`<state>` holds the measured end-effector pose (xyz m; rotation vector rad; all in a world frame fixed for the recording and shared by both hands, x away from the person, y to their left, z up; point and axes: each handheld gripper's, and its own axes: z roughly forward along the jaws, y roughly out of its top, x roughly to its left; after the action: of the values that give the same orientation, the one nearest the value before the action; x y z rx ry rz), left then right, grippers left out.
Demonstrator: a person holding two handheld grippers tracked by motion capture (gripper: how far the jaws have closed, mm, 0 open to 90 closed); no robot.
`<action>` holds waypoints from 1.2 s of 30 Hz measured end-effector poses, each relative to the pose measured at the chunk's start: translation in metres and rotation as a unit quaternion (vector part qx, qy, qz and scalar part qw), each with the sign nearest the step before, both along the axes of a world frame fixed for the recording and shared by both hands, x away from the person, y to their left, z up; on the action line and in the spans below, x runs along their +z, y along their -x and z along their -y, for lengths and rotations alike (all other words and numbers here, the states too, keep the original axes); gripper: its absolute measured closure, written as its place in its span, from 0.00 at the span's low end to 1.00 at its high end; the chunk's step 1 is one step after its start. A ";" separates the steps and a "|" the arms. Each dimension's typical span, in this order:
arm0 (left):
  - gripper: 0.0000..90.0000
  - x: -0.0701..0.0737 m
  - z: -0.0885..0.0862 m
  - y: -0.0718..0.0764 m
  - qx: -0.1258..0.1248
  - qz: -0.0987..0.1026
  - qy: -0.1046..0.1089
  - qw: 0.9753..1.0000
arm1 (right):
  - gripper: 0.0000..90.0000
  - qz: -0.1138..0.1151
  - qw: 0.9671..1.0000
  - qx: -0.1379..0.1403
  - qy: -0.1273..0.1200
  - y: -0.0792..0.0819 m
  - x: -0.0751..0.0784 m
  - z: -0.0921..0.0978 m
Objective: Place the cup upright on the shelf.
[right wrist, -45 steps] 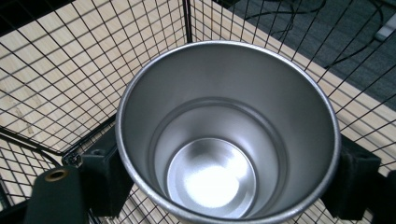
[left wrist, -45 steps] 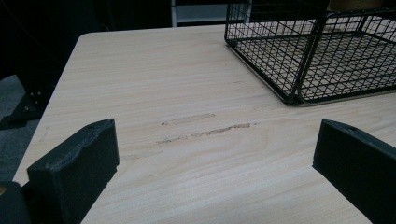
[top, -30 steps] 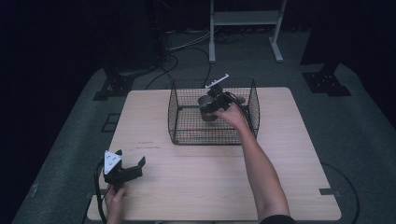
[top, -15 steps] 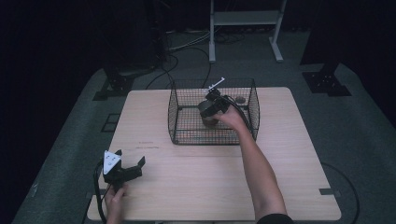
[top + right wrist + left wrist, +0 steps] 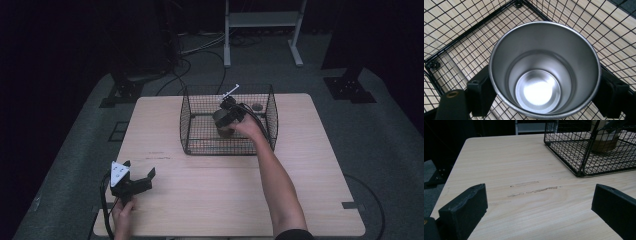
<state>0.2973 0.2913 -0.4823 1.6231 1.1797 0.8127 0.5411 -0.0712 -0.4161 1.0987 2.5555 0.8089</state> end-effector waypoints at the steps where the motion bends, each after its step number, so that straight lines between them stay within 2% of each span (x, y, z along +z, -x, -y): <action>1: 0.00 0.000 0.000 0.000 0.000 0.000 0.000 1.000 | 0.18 -0.001 1.000 0.001 0.000 0.000 0.000 0.000; 8: 0.00 0.000 0.000 0.000 0.000 0.000 0.000 1.000 | 0.17 -0.003 1.000 0.006 0.009 0.003 0.002 0.001; 24: 0.00 0.000 0.001 0.000 -0.001 -0.001 -0.001 1.000 | 0.15 -0.001 1.000 0.003 0.002 0.005 0.002 0.008; 36: 0.00 0.000 0.000 0.000 0.000 -0.001 -0.002 1.000 | 0.14 0.004 1.000 0.004 0.009 0.006 0.004 0.009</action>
<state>0.2974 0.2912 -0.4823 1.6279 1.1800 0.8129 0.5355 -0.0803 -0.4119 1.0787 2.5570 0.7897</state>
